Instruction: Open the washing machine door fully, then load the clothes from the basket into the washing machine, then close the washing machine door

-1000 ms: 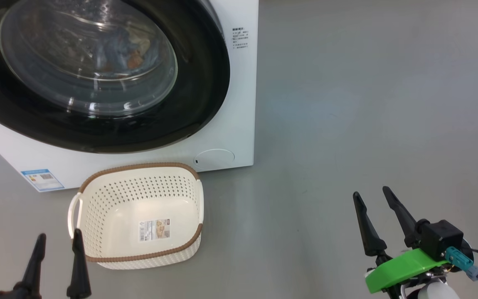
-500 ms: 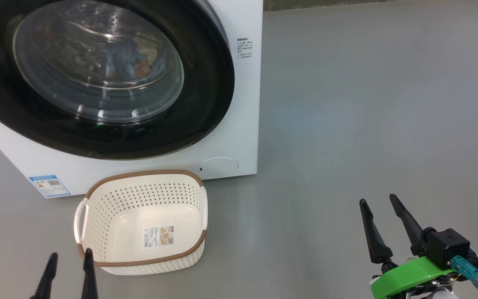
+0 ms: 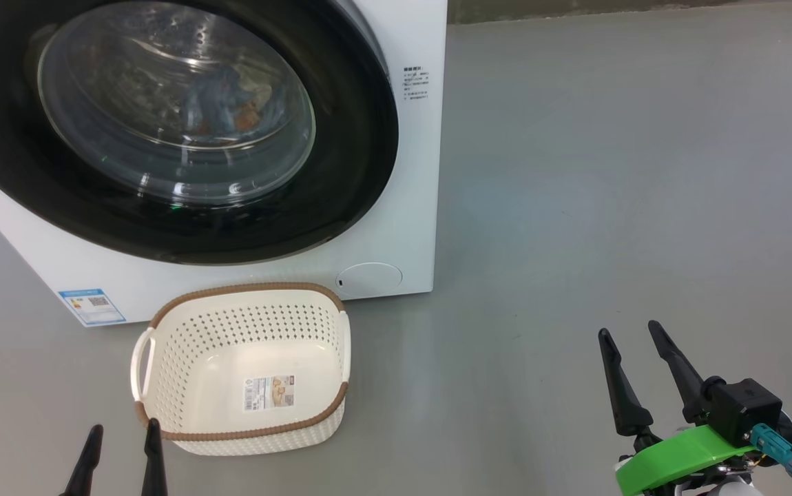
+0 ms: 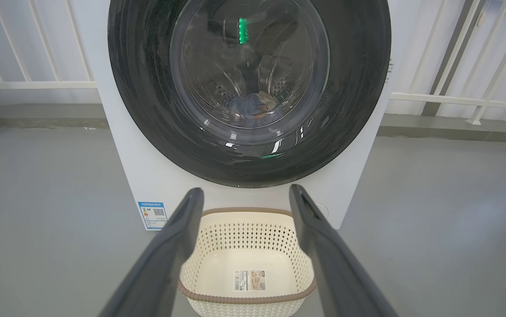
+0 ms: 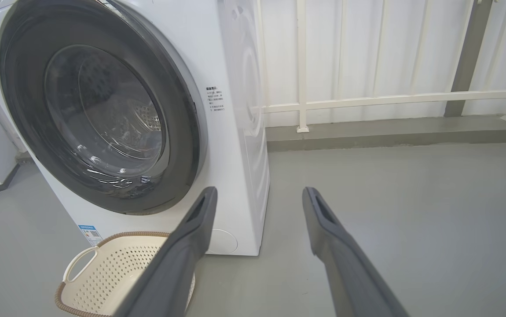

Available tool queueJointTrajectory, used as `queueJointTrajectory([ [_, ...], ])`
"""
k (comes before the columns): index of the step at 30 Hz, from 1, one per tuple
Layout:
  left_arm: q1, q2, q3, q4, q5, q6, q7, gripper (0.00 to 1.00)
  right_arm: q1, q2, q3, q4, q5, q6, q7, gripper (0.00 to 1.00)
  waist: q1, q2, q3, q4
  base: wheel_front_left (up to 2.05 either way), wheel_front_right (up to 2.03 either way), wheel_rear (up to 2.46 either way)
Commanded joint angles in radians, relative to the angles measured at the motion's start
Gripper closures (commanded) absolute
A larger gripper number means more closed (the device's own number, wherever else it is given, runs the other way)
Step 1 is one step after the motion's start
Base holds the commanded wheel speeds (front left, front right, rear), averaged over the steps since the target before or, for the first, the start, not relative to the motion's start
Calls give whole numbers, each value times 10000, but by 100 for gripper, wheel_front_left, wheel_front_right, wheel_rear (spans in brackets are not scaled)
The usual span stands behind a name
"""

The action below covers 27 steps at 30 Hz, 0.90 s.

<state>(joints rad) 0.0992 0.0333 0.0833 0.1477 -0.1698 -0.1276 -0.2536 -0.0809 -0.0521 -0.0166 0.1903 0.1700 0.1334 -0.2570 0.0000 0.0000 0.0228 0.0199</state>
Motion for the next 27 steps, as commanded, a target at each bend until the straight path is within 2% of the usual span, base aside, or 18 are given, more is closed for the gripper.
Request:
queueJointTrajectory([
  [1,-111,170,269,-159,25,-31,-82,0,-35,18,182,-243,26,-27,-47,0,0,0,-4,12,0,0,0],
  [15,-140,170,190,-171,-15,-31,-82,0,3,18,85,-202,109,-27,-48,0,0,0,-19,70,0,0,0],
  [16,-2,4,-106,49,-4,0,0,100,3,4,-107,23,88,0,2,100,0,0,-19,72,0,0,0],
  [20,-14,-101,-174,384,-104,0,83,100,46,12,-76,419,186,0,37,100,0,0,-21,75,0,0,0],
  [27,-113,-86,-146,403,-918,-2,288,100,44,12,-127,412,995,-2,249,100,19,0,-56,57,0,0,0],
])
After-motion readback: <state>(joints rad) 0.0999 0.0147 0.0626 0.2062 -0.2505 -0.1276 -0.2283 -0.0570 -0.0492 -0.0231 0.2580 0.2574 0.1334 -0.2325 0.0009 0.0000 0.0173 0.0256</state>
